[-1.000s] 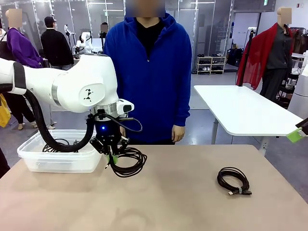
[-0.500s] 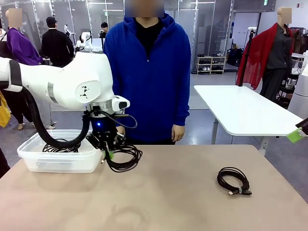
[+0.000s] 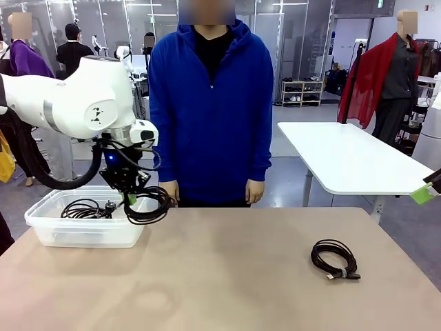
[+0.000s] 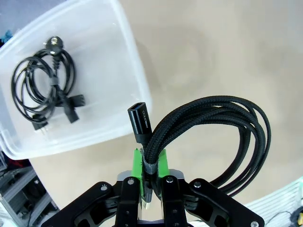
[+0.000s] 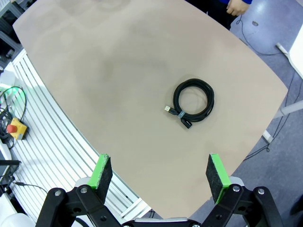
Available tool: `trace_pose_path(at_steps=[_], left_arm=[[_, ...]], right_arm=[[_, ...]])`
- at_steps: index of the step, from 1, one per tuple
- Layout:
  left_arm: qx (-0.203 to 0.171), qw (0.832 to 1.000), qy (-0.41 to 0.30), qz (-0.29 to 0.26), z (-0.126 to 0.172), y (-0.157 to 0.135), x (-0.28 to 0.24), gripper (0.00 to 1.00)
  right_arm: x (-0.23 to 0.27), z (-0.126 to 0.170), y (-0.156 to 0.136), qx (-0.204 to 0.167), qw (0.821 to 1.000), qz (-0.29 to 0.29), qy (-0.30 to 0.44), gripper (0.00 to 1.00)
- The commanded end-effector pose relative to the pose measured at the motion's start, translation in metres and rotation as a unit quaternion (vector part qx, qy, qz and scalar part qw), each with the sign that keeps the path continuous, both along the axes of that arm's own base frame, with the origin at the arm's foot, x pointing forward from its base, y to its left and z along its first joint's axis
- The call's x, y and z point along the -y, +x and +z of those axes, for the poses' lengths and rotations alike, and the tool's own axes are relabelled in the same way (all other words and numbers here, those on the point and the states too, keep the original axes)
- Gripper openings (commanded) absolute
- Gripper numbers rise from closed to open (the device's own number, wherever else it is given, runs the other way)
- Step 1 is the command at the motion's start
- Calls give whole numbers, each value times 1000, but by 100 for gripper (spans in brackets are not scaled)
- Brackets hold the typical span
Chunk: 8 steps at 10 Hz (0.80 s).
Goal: Organize and store the cables.
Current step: Place the USB Extension Cable into the Organizing box.
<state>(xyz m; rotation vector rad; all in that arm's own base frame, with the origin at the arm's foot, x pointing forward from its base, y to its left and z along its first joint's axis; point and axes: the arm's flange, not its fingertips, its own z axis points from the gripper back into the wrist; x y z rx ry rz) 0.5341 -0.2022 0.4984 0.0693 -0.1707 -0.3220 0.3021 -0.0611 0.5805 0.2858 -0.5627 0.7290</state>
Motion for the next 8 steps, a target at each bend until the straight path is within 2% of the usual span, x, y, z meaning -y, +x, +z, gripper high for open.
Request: trace_pose_path(at_steps=[1, 2, 3, 8], left_arm=[[20, 999, 8, -29, 5, 18, -22, 14], [35, 998, 20, -53, 5, 24, -38, 14], [44, 998, 17, -46, 6, 34, -57, 14], [24, 999, 9, 32, -9, 80, -108, 14]], right_arm=[[-2, 0, 0, 1, 1000, 0, 7, 100], [-2, 0, 0, 1, 1000, 0, 7, 100], [-2, 0, 0, 1, 1000, 0, 7, 100], [-2, 0, 0, 1, 1000, 0, 7, 100]])
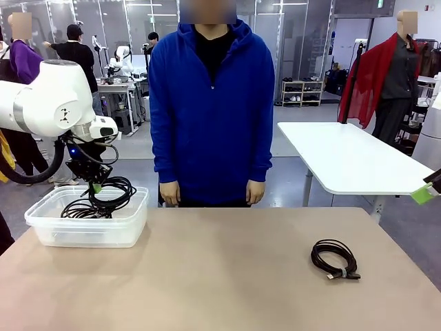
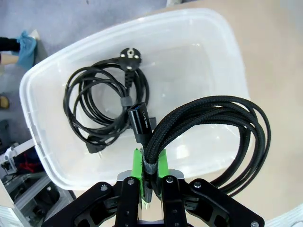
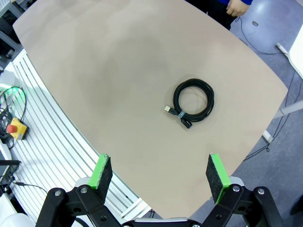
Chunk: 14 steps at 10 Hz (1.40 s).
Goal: Organize and store the cables.
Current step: Place the USB Extension Cable into the Organizing box.
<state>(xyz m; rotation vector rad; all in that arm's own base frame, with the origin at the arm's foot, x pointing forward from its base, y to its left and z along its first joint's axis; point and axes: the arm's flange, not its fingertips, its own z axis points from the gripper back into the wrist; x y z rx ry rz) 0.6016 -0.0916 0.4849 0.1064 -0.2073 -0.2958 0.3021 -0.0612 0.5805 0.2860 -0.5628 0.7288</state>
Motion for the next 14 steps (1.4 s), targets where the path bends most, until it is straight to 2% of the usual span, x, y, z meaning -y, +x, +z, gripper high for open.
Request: trace_pose_path(at_steps=[1, 5, 10, 14], left_arm=[[0, 1000, -12, 20, 4, 17, -2, 14], [-13, 998, -25, 53, -12, 40, -5, 14], [-24, 994, -26, 101, -62, 63, -2, 14], [-47, 993, -30, 108, -86, 67, 0, 14]], right_arm=[[-2, 0, 0, 1, 1000, 0, 7, 100], [-2, 0, 0, 1, 1000, 0, 7, 100], [-2, 0, 0, 1, 1000, 0, 7, 100], [-2, 0, 0, 1, 1000, 0, 7, 100]])
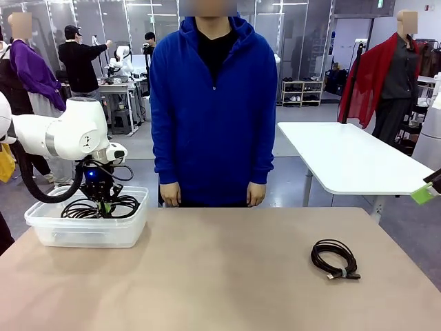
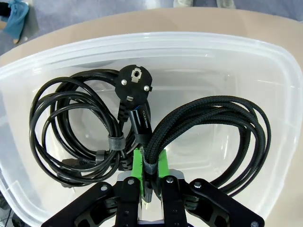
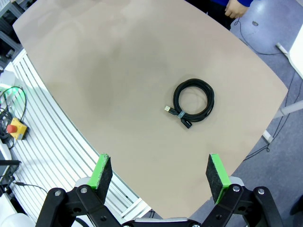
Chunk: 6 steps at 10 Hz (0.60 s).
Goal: Organize and store the cables.
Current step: Place the USB Extension Cable into the Organizing box.
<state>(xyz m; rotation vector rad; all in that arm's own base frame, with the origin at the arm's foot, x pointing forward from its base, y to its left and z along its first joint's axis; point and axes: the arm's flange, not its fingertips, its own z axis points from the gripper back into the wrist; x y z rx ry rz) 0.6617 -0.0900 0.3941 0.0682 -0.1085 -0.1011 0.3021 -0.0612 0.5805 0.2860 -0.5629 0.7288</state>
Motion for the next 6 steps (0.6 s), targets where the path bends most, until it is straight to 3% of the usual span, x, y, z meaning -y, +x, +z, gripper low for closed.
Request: trace_pose_path(at_steps=[1, 3, 6], left_arm=[[-2, 1000, -7, 13, -2, 7, 1, 14], [-5, 1000, -5, 21, -7, 5, -1, 16], [4, 1000, -10, 18, -1, 0, -1, 43]], right_arm=[[-2, 0, 0, 1, 1000, 0, 7, 100], [-2, 0, 0, 1, 1000, 0, 7, 100], [-2, 0, 0, 1, 1000, 0, 7, 100]])
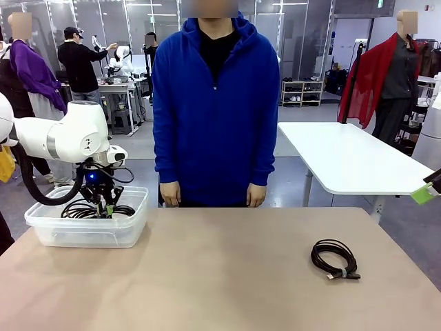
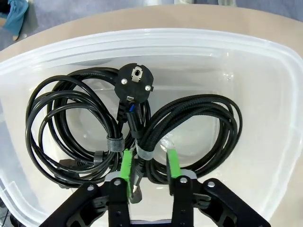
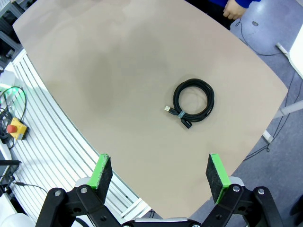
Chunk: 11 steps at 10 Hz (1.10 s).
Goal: Organize and store the cables.
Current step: Place the USB Extension Cable into the Organizing box.
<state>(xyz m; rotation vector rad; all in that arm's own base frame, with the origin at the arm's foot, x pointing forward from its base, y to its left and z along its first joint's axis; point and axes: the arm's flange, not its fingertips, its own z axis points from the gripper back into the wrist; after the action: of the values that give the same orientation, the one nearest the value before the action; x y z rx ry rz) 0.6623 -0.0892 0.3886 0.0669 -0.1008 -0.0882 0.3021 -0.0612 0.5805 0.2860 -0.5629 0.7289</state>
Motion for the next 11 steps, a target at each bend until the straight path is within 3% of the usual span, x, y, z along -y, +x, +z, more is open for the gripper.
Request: trace_pose_path(at_steps=[1, 2, 3, 4, 5, 6, 7, 8, 10, 11], left_arm=[[8, 1000, -8, 13, 5, -1, -1, 36], [8, 1000, -8, 13, 5, -2, -2, 61], [11, 1000, -9, 12, 6, -2, -2, 54], [13, 1000, -10, 12, 9, -5, -3, 79], [15, 1000, -18, 14, 13, -6, -5, 72], [11, 1000, -22, 13, 14, -6, -8, 97], [13, 1000, -23, 15, 16, -7, -8, 90], [15, 999, -26, 15, 19, -10, -8, 100], [14, 999, -39, 16, 21, -18, -10, 100], [12, 1000, -19, 13, 20, -3, -4, 100]], right_arm=[[-2, 0, 0, 1, 1000, 0, 7, 100], [-2, 0, 0, 1, 1000, 0, 7, 100], [-2, 0, 0, 1, 1000, 0, 7, 100], [-2, 0, 0, 1, 1000, 0, 7, 100], [-2, 0, 0, 1, 1000, 0, 7, 100], [-2, 0, 0, 1, 1000, 0, 7, 100], [-2, 0, 0, 1, 1000, 0, 7, 100], [-2, 0, 0, 1, 1000, 0, 7, 100], [-2, 0, 0, 1, 1000, 0, 7, 100], [-2, 0, 0, 1, 1000, 0, 7, 100]])
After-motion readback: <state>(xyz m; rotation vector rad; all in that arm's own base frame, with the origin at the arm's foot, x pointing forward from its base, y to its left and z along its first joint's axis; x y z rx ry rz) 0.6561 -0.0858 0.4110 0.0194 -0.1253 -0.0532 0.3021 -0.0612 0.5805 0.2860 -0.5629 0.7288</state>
